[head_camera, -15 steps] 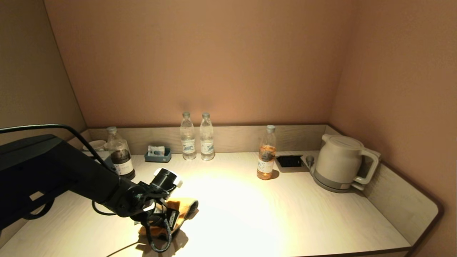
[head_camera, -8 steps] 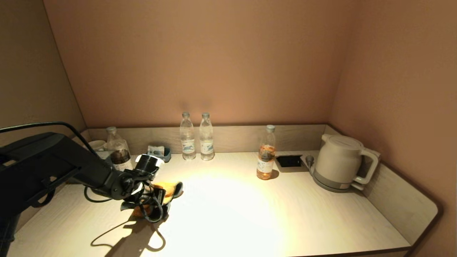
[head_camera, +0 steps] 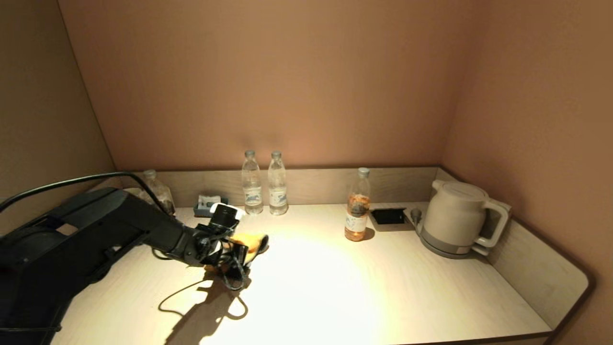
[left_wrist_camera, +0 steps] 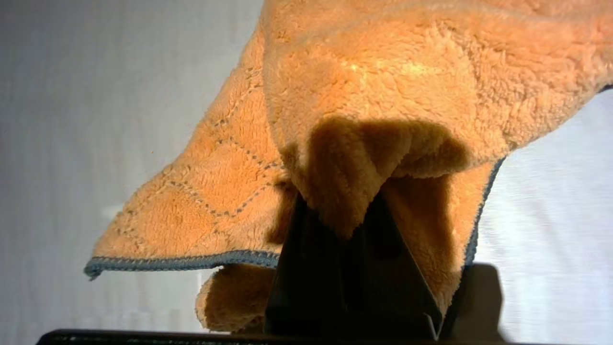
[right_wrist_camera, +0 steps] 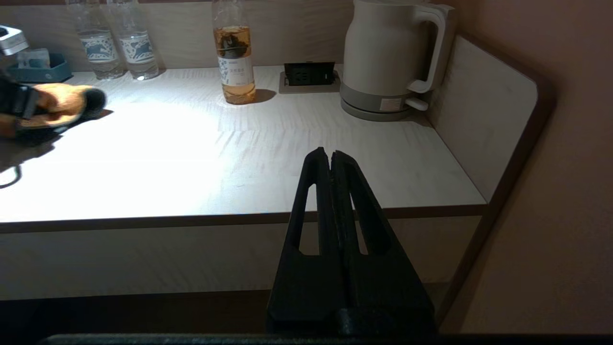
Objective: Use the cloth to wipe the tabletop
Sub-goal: Sweep the stains on the table
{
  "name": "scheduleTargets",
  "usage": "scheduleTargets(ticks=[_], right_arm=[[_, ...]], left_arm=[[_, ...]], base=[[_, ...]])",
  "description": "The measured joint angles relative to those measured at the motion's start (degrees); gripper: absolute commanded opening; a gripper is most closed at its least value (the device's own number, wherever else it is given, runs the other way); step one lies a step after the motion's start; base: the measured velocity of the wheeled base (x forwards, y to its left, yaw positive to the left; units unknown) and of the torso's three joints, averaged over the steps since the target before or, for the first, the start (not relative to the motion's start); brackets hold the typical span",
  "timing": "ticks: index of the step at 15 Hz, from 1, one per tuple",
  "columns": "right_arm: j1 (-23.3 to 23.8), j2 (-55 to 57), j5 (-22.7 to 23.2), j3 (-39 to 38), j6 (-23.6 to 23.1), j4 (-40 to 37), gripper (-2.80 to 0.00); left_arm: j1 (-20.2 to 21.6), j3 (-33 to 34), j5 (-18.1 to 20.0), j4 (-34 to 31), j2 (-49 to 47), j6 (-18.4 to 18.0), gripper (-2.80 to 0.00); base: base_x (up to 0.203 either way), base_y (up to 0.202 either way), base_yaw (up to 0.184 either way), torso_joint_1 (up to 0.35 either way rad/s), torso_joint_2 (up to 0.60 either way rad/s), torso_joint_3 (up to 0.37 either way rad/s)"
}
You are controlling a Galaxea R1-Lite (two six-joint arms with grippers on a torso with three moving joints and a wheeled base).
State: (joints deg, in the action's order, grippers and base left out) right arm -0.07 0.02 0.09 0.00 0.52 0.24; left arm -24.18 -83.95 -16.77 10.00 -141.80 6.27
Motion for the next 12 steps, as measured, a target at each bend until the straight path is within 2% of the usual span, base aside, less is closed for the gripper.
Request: scheduleTargets(ticks=[2,4,7,8,12], right_arm=[[0.00,0.00,-0.02,0.00,0.00,-0.02,-2.80],[0.02,0.00,-0.02,0.00,0.00,0.00,-2.80],[0.00,0.00,-0.04,0.00,0.00,-0.02,-2.80],[-0.02,0.00,-0.04,0.00,-0.01,0.02,-2.80],[-0.06,0.00,-0.04,0.00,-0.01,-0.02,-2.80]], left_arm=[[-2.84,-2.86,-0.28,-0.24,-1.19,-0.62,-2.80],[-3.57,-3.96,-0.41,-0.30,-1.85,-0.63,-2.80],[-9.97,-5.14,-0.44,-0.22,-2.44,-0.50,-2.80],[-10.88,-4.80,-1.02,-0.05,-2.34,-0.41,-2.80],[-15.18,5.74,-4.23,0.59,1.80,0.73,-2.80]], base=[[0.000,0.000,0.000,0.000,0.00,0.000],[0.000,0.000,0.000,0.000,0.00,0.000],[0.000,0.000,0.000,0.000,0.00,0.000],[0.000,0.000,0.000,0.000,0.00,0.000],[0.000,0.000,0.000,0.000,0.00,0.000]])
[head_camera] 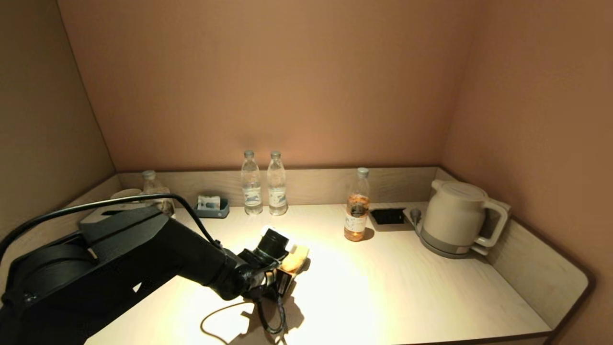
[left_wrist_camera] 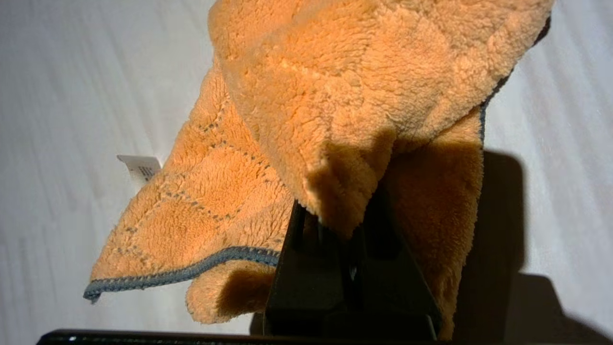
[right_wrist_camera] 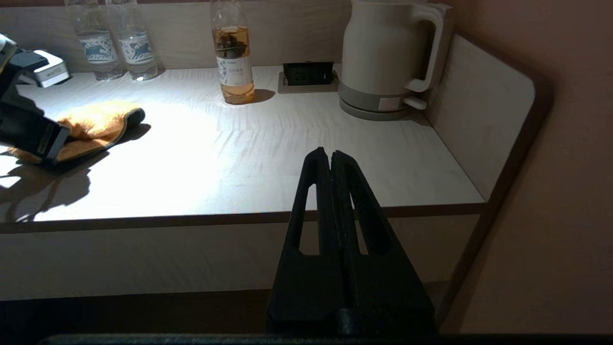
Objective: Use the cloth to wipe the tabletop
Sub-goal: Sweep the stains on the table
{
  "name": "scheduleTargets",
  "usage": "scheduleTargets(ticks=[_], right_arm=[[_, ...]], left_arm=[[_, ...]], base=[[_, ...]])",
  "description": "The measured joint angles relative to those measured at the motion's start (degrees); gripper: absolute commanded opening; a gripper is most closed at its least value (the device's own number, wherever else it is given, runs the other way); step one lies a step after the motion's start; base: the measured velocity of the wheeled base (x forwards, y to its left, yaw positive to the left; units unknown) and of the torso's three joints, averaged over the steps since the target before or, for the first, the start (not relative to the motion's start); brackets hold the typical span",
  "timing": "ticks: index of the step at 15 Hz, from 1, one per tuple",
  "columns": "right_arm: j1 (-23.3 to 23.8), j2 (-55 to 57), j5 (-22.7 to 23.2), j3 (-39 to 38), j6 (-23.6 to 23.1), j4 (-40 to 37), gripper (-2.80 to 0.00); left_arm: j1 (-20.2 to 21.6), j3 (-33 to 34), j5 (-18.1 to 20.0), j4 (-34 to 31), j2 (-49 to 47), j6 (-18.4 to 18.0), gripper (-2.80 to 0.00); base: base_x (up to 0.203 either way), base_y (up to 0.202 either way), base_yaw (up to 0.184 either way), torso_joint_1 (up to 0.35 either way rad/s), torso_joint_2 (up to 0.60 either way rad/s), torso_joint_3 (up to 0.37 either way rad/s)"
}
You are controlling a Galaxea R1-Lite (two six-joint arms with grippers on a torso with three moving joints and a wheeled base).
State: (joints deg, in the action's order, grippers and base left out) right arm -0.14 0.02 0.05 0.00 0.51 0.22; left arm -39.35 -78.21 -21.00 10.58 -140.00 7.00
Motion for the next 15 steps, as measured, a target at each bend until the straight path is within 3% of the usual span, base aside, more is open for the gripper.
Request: scheduleTargets(ticks=[4,7,10,15], right_arm=[[0.09,0.00,0.02,0.00,0.01,0.02,-2.80],[0.09,0.00,0.02,0.00,0.03,0.03,-2.80],[0.04,0.00,0.04,0.00,0.01,0.00,-2.80],[0.11,0.00,0.05,0.00,0.00,0.02,-2.80]], left_arm=[[-1.35,11.73,-4.72,0.16,5.79,2.52,-2.80],[0.19,19.31,-6.13,0.11,9.56,5.46,-2.80],[4.52,24.70,-9.59,-0.04,11.92,7.04,-2.80],[15.39,24.69,-9.20,1.65,12.78,7.42,-2.80]], base=[[0.000,0.000,0.000,0.000,0.00,0.000],[0.000,0.000,0.000,0.000,0.00,0.000],[0.000,0.000,0.000,0.000,0.00,0.000],[0.000,0.000,0.000,0.000,0.00,0.000]])
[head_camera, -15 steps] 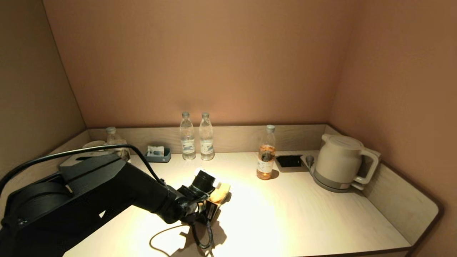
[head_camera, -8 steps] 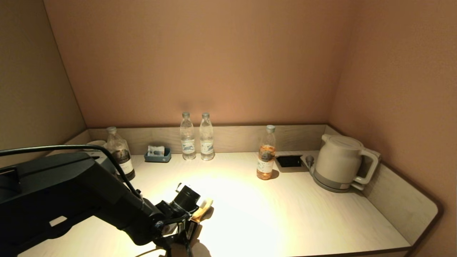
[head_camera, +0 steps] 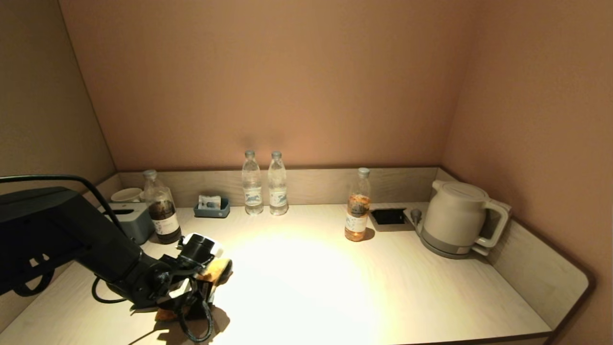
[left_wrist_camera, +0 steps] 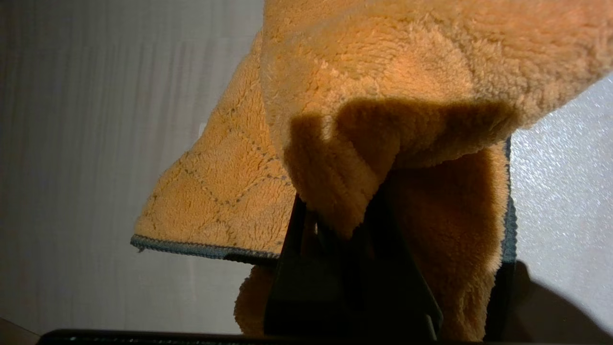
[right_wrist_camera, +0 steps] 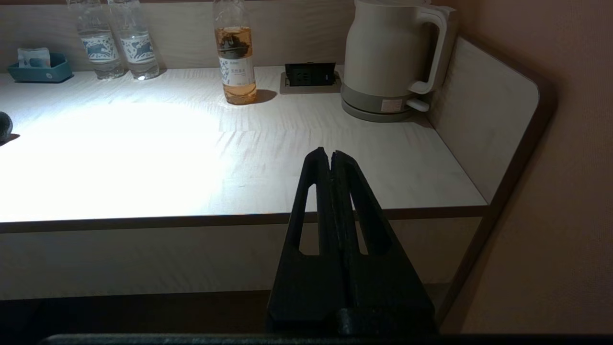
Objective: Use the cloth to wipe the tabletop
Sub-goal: Sweep the stains on the table, then place the tablecloth
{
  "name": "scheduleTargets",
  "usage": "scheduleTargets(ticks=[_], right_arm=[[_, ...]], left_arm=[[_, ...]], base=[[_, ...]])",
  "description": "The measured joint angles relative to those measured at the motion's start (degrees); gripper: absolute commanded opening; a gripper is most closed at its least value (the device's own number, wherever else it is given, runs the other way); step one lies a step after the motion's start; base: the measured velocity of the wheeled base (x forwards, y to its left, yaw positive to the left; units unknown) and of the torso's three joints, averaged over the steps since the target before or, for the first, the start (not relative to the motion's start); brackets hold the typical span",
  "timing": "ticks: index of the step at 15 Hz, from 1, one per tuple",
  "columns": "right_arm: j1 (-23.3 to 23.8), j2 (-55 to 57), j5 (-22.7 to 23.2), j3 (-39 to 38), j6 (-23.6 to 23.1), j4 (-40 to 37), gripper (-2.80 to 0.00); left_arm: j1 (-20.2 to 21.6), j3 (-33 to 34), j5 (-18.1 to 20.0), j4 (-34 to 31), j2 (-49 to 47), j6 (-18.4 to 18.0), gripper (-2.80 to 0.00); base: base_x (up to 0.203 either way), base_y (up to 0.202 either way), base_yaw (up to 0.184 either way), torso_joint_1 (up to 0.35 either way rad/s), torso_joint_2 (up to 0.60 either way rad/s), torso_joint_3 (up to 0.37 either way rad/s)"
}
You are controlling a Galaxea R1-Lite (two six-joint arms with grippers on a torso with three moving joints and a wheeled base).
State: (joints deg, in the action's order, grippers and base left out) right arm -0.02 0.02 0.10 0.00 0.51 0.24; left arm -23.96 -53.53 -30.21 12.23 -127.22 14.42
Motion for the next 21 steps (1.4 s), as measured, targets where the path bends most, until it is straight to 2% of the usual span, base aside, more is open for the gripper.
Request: scheduleTargets(ticks=[2,4,9,11,14,15,21], right_arm=[[-0.05,0.00,-0.02,0.00,0.01,-0.04,-2.80],[-0.02,0.00,0.00,0.00,0.00,0.00,-2.80],[-0.05,0.00,-0.03,0.00,0.01,-0.02,-2.80],[-0.05,0.00,-0.02,0.00,0.00,0.00,-2.80],[-0.05,0.00,-0.04,0.00,0.00,0.00,-2.80],[-0.05,0.00,-0.02,0.00,0.00,0.00,-2.80],[-0.05,0.00,-0.05,0.00,0.01,-0.03,-2.80]], left_arm=[[2.95,-0.35,0.04,0.98,1.36,-0.06,-2.80],[4.19,-0.54,0.04,1.04,3.79,-0.17,-2.80],[4.67,-0.19,0.06,0.53,18.77,-1.25,-2.80],[4.72,0.80,0.06,0.43,24.74,-2.70,-2.80],[4.94,2.13,0.09,0.38,30.12,-4.19,-2.80],[6.00,2.96,0.06,0.43,31.43,-4.94,-2.80],[21.62,5.96,1.52,1.22,33.91,-7.53,-2.80]], base=[[0.000,0.000,0.000,0.000,0.00,0.000],[0.000,0.000,0.000,0.000,0.00,0.000],[0.000,0.000,0.000,0.000,0.00,0.000],[0.000,0.000,0.000,0.000,0.00,0.000],[0.000,0.000,0.000,0.000,0.00,0.000],[0.000,0.000,0.000,0.000,0.00,0.000],[0.000,0.000,0.000,0.000,0.00,0.000]])
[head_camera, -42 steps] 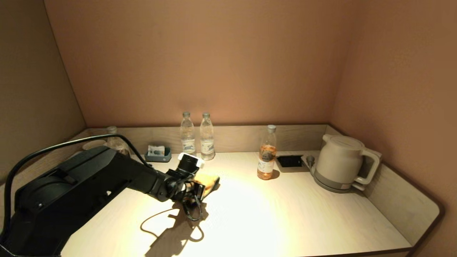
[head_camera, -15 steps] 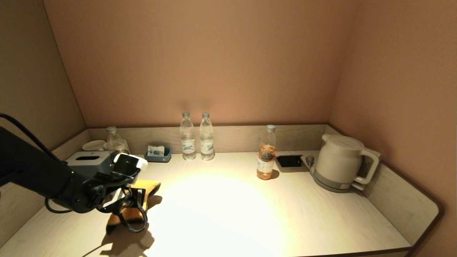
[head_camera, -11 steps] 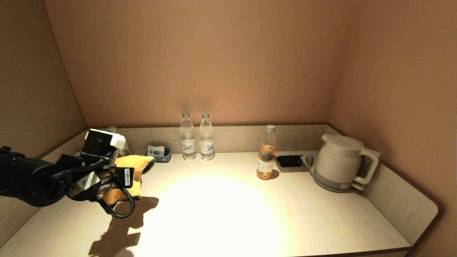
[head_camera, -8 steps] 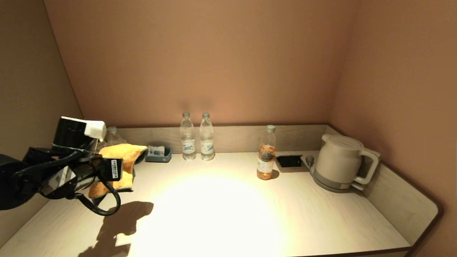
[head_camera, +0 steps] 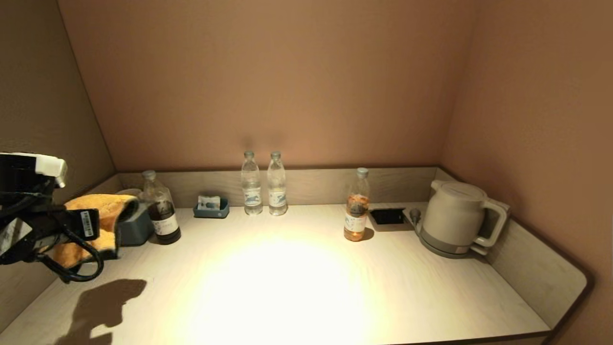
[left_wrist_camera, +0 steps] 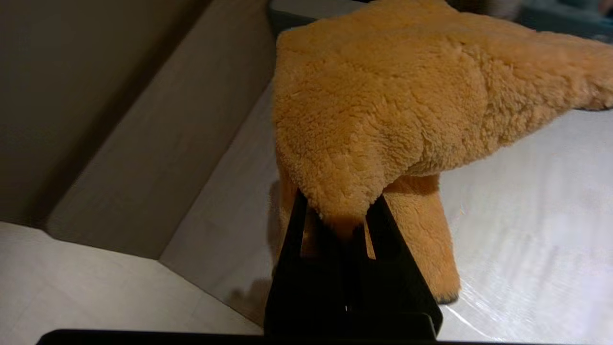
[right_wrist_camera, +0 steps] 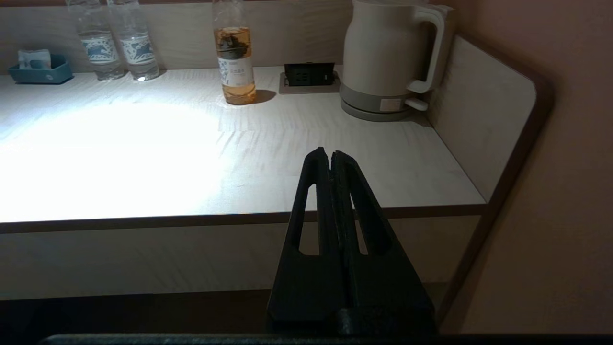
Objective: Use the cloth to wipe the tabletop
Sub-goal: Place the tablecloth
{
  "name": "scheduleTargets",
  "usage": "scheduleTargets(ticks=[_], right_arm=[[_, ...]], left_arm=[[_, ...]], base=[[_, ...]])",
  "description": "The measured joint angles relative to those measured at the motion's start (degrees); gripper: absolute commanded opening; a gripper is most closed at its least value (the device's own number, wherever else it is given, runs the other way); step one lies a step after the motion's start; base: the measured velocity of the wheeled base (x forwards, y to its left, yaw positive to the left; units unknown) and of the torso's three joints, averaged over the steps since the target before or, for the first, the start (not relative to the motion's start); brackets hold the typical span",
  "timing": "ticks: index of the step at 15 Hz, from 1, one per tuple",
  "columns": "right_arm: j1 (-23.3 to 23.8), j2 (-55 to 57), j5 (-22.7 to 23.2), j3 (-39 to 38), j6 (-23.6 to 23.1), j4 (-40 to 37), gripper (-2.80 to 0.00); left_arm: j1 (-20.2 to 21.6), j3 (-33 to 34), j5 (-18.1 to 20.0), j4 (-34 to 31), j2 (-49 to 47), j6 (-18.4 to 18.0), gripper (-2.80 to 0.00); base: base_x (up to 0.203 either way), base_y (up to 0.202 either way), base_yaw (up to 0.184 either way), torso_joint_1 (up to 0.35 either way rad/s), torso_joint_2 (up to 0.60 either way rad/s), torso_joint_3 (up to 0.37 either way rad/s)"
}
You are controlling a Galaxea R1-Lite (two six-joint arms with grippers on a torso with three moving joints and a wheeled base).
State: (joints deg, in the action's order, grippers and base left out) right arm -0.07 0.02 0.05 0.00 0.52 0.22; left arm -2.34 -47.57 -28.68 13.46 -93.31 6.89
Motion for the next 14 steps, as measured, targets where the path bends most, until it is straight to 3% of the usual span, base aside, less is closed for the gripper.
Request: scheduleTargets(ticks=[3,7,10,14], right_arm=[[0.00,0.00,0.02,0.00,0.00,0.01,-2.80],[0.02,0.00,0.02,0.00,0.00,0.05,-2.80],[0.00,0.00,0.02,0.00,0.00,0.03,-2.80],[0.00,0.00,0.02,0.00,0.00,0.00,-2.80]], left_arm=[[5.81,-0.06,0.22,3.80,-3.18,-2.20,-2.80],[13.51,-0.02,0.18,15.38,-13.05,-6.68,-2.80],[16.03,0.09,0.16,24.80,-20.48,-9.58,-2.80],[16.51,0.05,0.17,29.14,-26.43,-10.81,-2.80]], base=[[0.000,0.000,0.000,0.000,0.00,0.000],[0.000,0.000,0.000,0.000,0.00,0.000],[0.000,0.000,0.000,0.000,0.00,0.000],[0.000,0.000,0.000,0.000,0.00,0.000]])
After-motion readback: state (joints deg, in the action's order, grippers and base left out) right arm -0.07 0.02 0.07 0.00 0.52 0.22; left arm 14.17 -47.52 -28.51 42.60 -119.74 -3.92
